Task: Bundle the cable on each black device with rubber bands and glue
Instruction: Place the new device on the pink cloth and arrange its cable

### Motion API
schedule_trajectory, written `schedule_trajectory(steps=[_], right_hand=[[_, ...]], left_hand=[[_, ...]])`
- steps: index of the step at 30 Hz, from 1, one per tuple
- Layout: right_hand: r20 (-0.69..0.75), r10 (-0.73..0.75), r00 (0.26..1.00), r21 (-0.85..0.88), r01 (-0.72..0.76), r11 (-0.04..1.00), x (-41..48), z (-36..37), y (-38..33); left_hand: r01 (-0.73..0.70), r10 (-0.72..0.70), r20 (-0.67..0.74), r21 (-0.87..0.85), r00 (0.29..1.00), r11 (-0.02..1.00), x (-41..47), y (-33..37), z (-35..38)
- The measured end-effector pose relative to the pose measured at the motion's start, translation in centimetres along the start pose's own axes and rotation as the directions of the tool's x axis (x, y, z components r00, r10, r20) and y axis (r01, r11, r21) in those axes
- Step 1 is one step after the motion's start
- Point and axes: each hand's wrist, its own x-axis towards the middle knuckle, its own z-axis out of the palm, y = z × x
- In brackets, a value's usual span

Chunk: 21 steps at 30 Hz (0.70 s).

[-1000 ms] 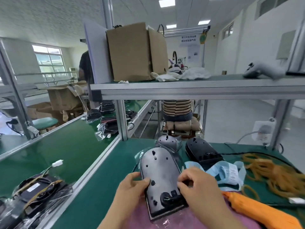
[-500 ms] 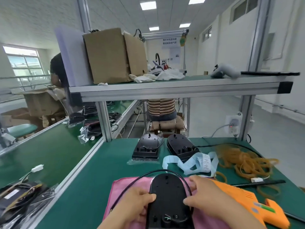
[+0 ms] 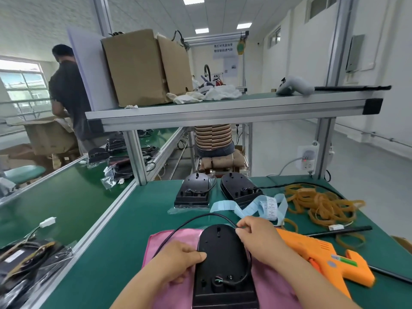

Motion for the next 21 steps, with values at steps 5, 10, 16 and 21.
schedule_trajectory(steps=[5, 10, 16, 21], right_hand=[[-0.026, -0.007, 1.000, 0.001, 0.007, 1.000, -0.2, 0.1, 0.9], [-0.015, -0.011, 1.000, 0.117, 0.013, 0.993, 0.6, -0.2, -0.6], [0.101, 0.027, 0.995, 0.009, -0.028, 1.000, 2.1, 0.7, -2.8], [0.142, 0.082, 0.987, -0.074, -0.072, 0.995, 2.5, 1.2, -3.6]], left_hand=[[-0.013, 0.014, 0.023, -0.023, 1.000, 1.000, 0.1, -0.4, 0.0], [-0.037, 0.036, 0.036, 0.036, 0.999, 0.999, 0.3, 0.1, -0.2], [-0.043, 0.037, 0.030, 0.227, 0.999, 0.973, 0.7, 0.3, -1.0], [-0.057, 0.046, 0.045, 0.266, 0.998, 0.962, 1.0, 0.1, -1.1]])
